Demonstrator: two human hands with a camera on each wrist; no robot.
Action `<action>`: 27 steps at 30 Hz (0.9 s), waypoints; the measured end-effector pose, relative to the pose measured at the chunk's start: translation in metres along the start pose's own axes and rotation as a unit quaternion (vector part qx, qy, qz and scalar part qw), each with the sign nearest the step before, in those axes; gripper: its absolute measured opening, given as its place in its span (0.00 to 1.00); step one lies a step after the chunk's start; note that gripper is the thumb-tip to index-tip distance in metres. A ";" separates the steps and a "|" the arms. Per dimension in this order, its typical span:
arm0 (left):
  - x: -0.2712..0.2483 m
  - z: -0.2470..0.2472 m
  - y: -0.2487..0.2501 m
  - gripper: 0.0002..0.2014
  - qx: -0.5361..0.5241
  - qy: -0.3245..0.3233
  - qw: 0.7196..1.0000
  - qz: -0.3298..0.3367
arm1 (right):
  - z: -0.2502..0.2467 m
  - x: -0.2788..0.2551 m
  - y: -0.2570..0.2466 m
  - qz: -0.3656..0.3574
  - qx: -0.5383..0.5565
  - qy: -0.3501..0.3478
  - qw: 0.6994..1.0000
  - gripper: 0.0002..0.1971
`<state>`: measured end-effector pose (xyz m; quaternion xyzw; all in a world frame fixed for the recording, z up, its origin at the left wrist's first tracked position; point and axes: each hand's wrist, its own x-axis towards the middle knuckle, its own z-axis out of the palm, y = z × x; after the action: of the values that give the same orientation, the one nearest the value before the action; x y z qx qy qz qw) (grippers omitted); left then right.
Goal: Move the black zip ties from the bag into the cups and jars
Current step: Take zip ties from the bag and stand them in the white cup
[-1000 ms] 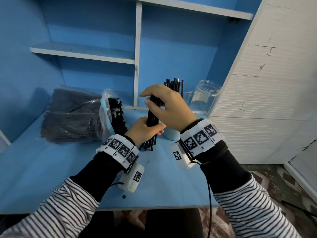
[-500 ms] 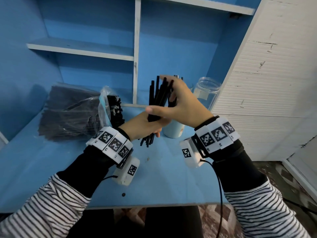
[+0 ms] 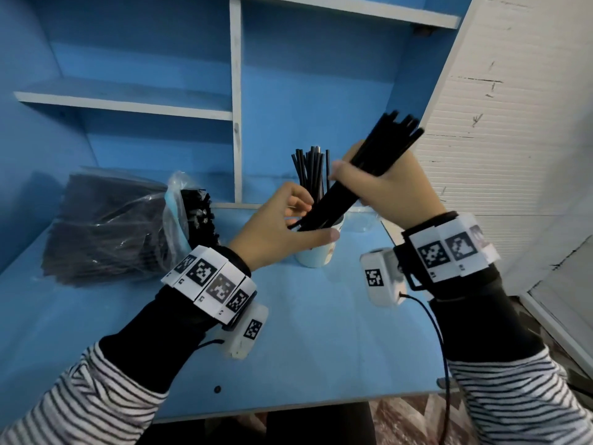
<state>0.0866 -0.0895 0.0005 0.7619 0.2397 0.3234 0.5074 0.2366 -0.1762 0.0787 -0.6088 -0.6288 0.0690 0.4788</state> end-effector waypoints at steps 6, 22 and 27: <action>0.023 0.007 -0.031 0.51 0.041 0.031 0.994 -0.094 | -0.023 0.027 0.006 0.038 -0.039 0.100 0.994 0.14; 0.055 0.018 -0.048 0.32 0.099 -0.022 0.987 -0.127 | 0.025 0.053 0.063 0.147 -0.142 -0.063 0.977 0.17; 0.053 0.020 -0.045 0.42 0.089 -0.023 0.986 -0.141 | 0.033 0.043 0.069 0.164 -0.145 -0.153 0.964 0.14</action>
<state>0.1349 -0.0484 -0.0340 0.7697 0.3609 0.2084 0.4836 0.2711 -0.1070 0.0375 -0.7486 -0.5897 0.1468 0.2652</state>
